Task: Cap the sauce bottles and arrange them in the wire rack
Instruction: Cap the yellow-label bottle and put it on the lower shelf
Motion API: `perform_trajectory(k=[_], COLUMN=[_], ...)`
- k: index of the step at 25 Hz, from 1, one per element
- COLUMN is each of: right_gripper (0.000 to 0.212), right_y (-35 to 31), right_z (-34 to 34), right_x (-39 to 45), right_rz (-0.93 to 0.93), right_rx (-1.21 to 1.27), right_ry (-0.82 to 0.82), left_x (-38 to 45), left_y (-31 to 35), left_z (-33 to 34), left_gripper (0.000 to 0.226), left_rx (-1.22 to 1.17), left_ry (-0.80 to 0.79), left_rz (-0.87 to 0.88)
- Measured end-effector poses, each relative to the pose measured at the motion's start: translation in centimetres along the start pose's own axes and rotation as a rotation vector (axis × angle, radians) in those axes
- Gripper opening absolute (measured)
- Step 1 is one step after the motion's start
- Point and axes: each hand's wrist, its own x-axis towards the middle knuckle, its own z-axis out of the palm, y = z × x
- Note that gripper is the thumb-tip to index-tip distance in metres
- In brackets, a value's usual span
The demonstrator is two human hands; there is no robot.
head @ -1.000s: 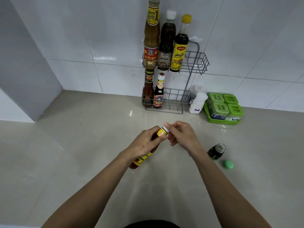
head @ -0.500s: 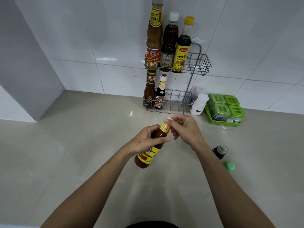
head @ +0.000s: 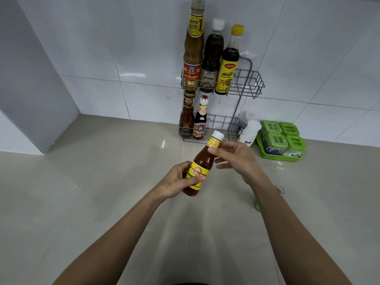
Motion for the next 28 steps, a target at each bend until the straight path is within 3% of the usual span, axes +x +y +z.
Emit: perform_trajectory(k=[6, 9, 11, 14, 17, 21, 28], right_gripper=[0.027, 0.025, 0.03, 0.039, 0.039, 0.043, 0.045], right_y=[1.3, 1.1, 1.1, 1.3, 1.9, 3.0, 4.0], right_z=[0.8, -0.2, -1.0, -2.1, -2.6, -3.0, -3.3], right_x=[2.1, 4.3, 6.0, 8.9, 11.4, 14.7, 19.3], right_rz=[0.006, -0.058, -0.153, -0.263, -0.368, -0.395, -0.275], right_rx=[0.02, 0.014, -0.011, -0.099, -0.273, -0.399, -0.458], right_ry=[-0.013, 0.065, 0.162, 0.263, 0.311, 0.303, 0.289], left_x=[3.5, 5.9, 7.5, 10.5, 13.0, 15.0, 15.6], left_y=[0.2, 0.3, 0.1, -0.7, -1.7, -2.5, -3.1], left_z=[-0.5, -2.1, -3.4, -5.5, -6.5, -6.6, -6.9], left_gripper=[0.044, 0.075, 0.092, 0.094, 0.094, 0.095, 0.096], left_rx=[0.056, 0.144, 0.411, 0.934, 1.167, 1.296, 1.308], left_ry=[0.026, -0.072, -0.045, 0.06, 0.12, 0.153, 0.171], left_rz=[0.06, 0.039, -0.003, 0.058, 0.004, -0.083, -0.076])
